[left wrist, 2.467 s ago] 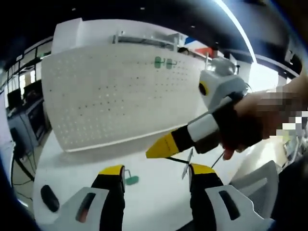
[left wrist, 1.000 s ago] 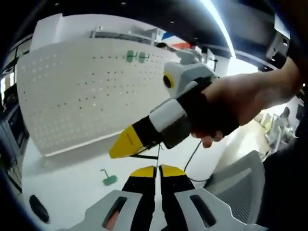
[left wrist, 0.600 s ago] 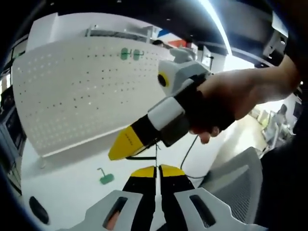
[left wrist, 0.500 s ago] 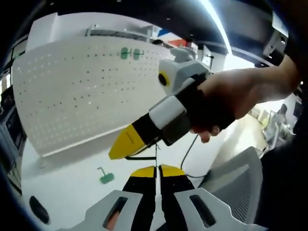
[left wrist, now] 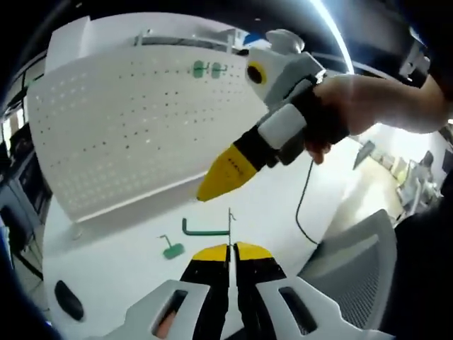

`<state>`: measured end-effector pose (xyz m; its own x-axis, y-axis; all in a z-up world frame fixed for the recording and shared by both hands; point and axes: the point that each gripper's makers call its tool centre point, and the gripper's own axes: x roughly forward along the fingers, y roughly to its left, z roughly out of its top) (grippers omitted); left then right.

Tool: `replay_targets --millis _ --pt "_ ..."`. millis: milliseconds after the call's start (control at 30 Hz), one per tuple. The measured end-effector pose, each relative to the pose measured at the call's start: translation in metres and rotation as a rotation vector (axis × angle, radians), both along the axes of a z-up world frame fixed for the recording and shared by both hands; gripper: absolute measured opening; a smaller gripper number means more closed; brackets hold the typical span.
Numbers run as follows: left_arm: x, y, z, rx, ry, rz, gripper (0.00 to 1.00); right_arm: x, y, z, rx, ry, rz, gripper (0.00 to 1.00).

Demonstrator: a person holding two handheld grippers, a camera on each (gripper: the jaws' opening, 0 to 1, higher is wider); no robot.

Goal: Insert the hook assembly into the mounting plate slot until the hook locks in place.

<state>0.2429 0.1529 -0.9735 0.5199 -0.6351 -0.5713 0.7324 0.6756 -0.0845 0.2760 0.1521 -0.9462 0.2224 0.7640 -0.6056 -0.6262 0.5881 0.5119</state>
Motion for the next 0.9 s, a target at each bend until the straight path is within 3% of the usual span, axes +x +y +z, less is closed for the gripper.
replay_targets --millis 100,233,333,467,567,767,900 --pt "0.0 0.0 -0.002 0.049 -0.015 -0.008 0.01 -0.006 0.007 -0.003 -0.074 -0.006 0.08 0.1" --pt "-0.002 -0.004 -0.003 0.083 -0.021 -0.018 0.01 -0.013 0.019 -0.011 -0.121 0.046 0.125 0.1" --pt "-0.002 -0.005 -0.004 0.085 -0.003 -0.002 0.01 -0.012 0.023 -0.024 -0.225 -0.041 0.212 0.08" --pt "-0.003 0.0 -0.011 0.158 -0.006 -0.003 0.01 -0.022 0.03 -0.034 -0.231 0.059 0.194 0.04" --pt "-0.005 0.0 -0.015 0.198 -0.005 -0.007 0.01 -0.02 0.033 -0.04 -0.231 0.083 0.195 0.04" --pt "-0.009 -0.001 -0.021 0.269 -0.014 -0.04 0.01 -0.022 0.031 -0.048 -0.248 0.107 0.183 0.01" --pt "-0.009 0.0 -0.02 0.275 -0.01 -0.039 0.02 -0.024 0.031 -0.047 -0.227 0.06 0.197 0.0"
